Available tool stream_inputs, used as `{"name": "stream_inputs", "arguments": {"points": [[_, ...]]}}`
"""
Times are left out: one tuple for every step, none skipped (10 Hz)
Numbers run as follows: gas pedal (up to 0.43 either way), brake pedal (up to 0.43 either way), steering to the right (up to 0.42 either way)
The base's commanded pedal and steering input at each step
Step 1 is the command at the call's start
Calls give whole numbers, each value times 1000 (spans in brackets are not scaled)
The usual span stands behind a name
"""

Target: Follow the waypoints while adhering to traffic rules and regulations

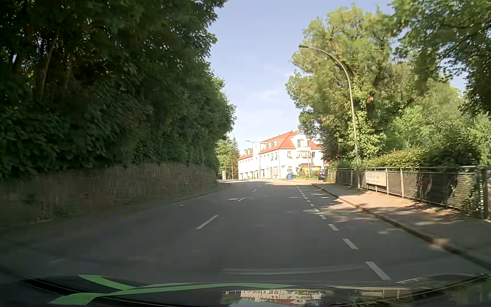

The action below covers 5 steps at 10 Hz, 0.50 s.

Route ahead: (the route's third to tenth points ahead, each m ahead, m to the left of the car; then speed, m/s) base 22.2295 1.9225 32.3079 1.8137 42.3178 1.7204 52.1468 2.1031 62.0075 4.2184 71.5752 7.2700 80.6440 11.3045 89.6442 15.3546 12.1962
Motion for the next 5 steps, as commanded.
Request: {"name": "stream_inputs", "arguments": {"points": [[169,0,10],[169,0,9],[169,0,8],[169,0,8],[157,0,8]]}}
